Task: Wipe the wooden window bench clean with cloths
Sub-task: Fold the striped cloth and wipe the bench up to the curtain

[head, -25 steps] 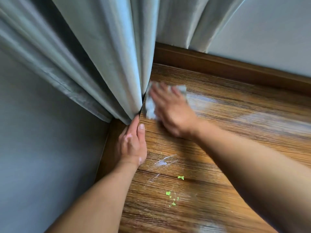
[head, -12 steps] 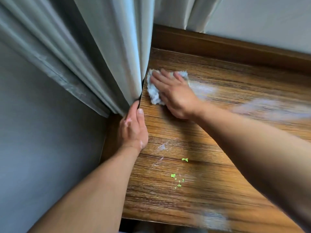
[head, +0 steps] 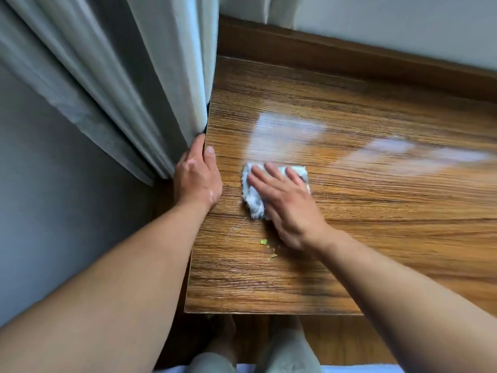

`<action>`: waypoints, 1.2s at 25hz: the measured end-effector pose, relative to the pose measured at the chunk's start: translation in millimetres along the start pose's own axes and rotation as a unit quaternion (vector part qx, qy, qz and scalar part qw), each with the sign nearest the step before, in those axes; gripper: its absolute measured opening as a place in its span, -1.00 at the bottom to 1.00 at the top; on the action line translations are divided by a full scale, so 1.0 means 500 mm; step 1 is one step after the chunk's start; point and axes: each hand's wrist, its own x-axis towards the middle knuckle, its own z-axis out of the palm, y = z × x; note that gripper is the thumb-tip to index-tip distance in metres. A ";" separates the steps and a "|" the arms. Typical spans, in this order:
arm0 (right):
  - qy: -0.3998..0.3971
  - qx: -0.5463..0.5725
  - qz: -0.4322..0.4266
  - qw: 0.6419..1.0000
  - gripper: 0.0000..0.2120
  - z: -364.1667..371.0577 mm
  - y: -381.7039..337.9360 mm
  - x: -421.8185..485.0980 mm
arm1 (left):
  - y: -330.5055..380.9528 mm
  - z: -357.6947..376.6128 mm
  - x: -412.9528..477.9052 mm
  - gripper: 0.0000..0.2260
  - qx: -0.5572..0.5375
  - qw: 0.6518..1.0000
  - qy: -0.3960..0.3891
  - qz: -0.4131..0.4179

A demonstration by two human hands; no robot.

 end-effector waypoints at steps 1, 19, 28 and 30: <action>-0.021 -0.001 -0.025 0.999 -0.46 0.026 -0.037 -0.066 | 0.004 -0.002 -0.002 -0.61 -0.004 1.000 -0.009 0.003; -0.100 0.013 -0.178 0.979 -0.48 0.103 -0.157 -0.213 | 0.000 -0.096 -0.059 -0.57 0.026 0.974 -0.222 -0.024; 0.047 0.012 0.210 0.976 -0.45 -0.111 0.201 -0.018 | 0.005 -0.067 -0.069 -0.56 0.033 0.986 -0.160 -0.042; 0.072 0.005 0.191 0.979 -0.44 -0.049 0.121 -0.100 | 0.007 -0.068 -0.071 -0.56 0.033 0.987 -0.150 -0.040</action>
